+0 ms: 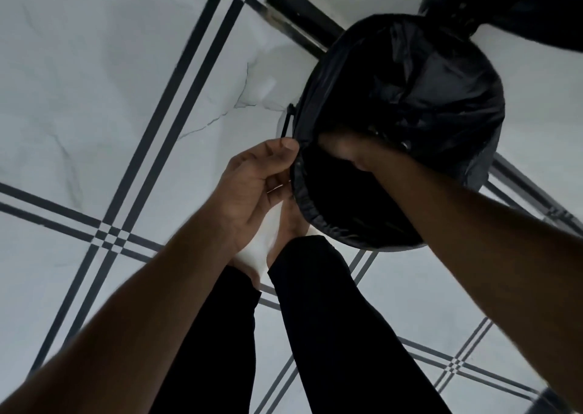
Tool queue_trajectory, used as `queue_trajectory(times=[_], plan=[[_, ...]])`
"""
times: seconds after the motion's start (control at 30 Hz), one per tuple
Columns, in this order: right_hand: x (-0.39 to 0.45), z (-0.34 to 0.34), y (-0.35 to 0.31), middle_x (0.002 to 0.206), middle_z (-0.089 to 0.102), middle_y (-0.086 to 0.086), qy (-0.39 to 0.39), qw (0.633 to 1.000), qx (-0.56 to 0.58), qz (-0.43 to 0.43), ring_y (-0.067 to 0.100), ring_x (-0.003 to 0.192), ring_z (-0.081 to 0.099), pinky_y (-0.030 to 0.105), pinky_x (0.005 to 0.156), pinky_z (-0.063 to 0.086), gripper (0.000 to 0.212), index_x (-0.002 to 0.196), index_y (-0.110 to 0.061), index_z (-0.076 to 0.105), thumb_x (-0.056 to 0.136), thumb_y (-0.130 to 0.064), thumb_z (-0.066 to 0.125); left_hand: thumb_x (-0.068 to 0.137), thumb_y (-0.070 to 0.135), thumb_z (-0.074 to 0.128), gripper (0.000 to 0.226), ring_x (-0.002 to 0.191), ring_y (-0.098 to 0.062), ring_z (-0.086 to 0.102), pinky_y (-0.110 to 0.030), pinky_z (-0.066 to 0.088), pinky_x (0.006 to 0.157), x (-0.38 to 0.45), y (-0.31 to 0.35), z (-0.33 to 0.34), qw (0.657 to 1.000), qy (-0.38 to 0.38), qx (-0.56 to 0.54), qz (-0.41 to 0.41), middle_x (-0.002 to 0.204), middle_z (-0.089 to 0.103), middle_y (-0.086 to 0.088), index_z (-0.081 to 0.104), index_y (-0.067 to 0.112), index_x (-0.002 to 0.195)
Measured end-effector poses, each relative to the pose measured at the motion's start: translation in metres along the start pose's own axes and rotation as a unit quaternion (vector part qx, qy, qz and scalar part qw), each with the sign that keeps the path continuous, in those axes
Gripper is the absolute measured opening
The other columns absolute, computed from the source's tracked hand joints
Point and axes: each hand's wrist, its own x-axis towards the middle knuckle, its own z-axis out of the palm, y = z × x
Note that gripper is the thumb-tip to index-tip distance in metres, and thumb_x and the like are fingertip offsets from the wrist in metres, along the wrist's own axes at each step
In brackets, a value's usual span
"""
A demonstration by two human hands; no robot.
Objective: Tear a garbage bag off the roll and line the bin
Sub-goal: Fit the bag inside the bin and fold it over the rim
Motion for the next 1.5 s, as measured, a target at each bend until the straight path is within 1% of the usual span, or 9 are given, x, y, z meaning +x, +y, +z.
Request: queue_trajectory(times=[0.1, 0.27, 0.63, 0.73, 0.83, 1.1, 1.2, 1.37, 1.5], plan=[[0.006, -0.039, -0.004, 0.098, 0.064, -0.007, -0.005, 0.993, 0.119, 0.019, 0.016, 0.101, 0.059, 0.035, 0.102, 0.044, 0.027, 0.101, -0.025, 0.061, 0.104, -0.021, 0.035, 0.081, 0.024, 0.067, 0.025, 0.094, -0.014, 0.068, -0.035, 0.05, 0.099, -0.003, 0.004, 0.003, 1.0, 0.005, 0.005, -0.008, 0.102, 0.073, -0.002, 0.071, 0.011, 0.102], [0.045, -0.087, 0.037, 0.128, 0.062, 0.004, 0.104, 0.979, 0.164, 0.059, 0.023, 0.117, 0.057, 0.041, 0.111, 0.04, 0.068, 0.139, -0.018, 0.053, 0.085, -0.06, 0.051, 0.08, 0.023, 0.066, 0.02, 0.088, -0.011, 0.07, -0.028, 0.054, 0.091, -0.002, 0.001, 0.004, 1.0, 0.0, -0.019, -0.002, 0.095, 0.075, 0.001, 0.072, 0.013, 0.097], [0.001, 0.005, 0.089, 0.161, 0.024, 0.01, 0.1, 0.917, -0.386, -0.01, 0.034, 0.149, 0.014, 0.044, 0.119, 0.014, 0.07, 0.153, -0.019, 0.029, 0.099, -0.057, 0.005, 0.08, 0.021, 0.065, 0.023, 0.086, -0.01, 0.071, -0.022, 0.058, 0.08, -0.003, 0.005, 0.008, 0.999, 0.012, -0.045, -0.008, 0.095, 0.075, 0.001, 0.069, 0.011, 0.1], [-0.011, 0.006, 0.104, 0.159, 0.024, 0.016, -0.085, 0.95, -0.281, 0.108, 0.029, 0.147, 0.022, 0.034, 0.118, 0.017, 0.048, 0.15, -0.004, 0.029, 0.107, -0.027, 0.026, 0.079, 0.022, 0.065, 0.023, 0.085, -0.01, 0.069, -0.023, 0.058, 0.081, -0.003, 0.005, 0.008, 0.999, 0.012, -0.038, -0.008, 0.093, 0.075, 0.001, 0.069, 0.012, 0.099], [-0.01, 0.005, 0.089, 0.153, 0.036, 0.013, 0.006, 0.981, 0.02, 0.194, 0.03, 0.142, 0.033, 0.032, 0.112, 0.027, 0.045, 0.146, -0.003, 0.037, 0.106, -0.025, 0.033, 0.077, 0.023, 0.066, 0.024, 0.088, -0.012, 0.067, -0.025, 0.056, 0.084, -0.001, 0.003, 0.008, 0.999, 0.014, -0.038, -0.005, 0.094, 0.073, 0.001, 0.068, 0.012, 0.099], [-0.014, 0.01, -0.01, 0.13, 0.06, 0.013, 0.101, 0.847, 0.514, 0.085, 0.03, 0.111, 0.06, 0.041, 0.101, 0.048, 0.066, 0.14, -0.015, 0.05, 0.092, -0.059, 0.041, 0.08, 0.024, 0.064, 0.024, 0.089, -0.011, 0.067, -0.024, 0.056, 0.082, -0.002, 0.0, 0.011, 0.998, 0.023, -0.055, 0.001, 0.094, 0.073, 0.003, 0.068, 0.013, 0.101], [-0.022, 0.029, -0.032, 0.123, 0.06, 0.011, 0.07, 0.863, 0.499, 0.035, 0.016, 0.084, 0.058, 0.028, 0.083, 0.049, 0.057, 0.141, -0.012, 0.046, 0.102, -0.05, 0.031, 0.079, 0.023, 0.064, 0.021, 0.084, -0.011, 0.067, -0.023, 0.058, 0.078, -0.003, 0.001, 0.011, 0.998, 0.026, -0.05, 0.003, 0.089, 0.072, 0.003, 0.068, 0.013, 0.098], [-0.01, 0.033, -0.046, 0.146, 0.049, 0.013, 0.088, 0.879, 0.468, 0.031, 0.03, 0.131, 0.05, 0.042, 0.11, 0.038, 0.058, 0.144, -0.01, 0.042, 0.101, -0.048, 0.032, 0.079, 0.022, 0.064, 0.019, 0.085, -0.011, 0.068, -0.024, 0.056, 0.082, -0.003, 0.002, 0.009, 0.998, 0.027, -0.051, 0.006, 0.089, 0.073, 0.003, 0.069, 0.014, 0.095], [0.001, 0.004, -0.023, 0.124, 0.063, 0.015, 0.203, 0.968, 0.145, -0.016, 0.034, 0.117, 0.06, 0.036, 0.101, 0.047, 0.055, 0.131, -0.004, 0.055, 0.088, -0.036, 0.049, 0.079, 0.023, 0.063, 0.023, 0.087, -0.01, 0.069, -0.024, 0.056, 0.084, -0.004, 0.001, 0.009, 0.999, 0.023, -0.039, 0.007, 0.092, 0.074, 0.003, 0.069, 0.013, 0.099]])
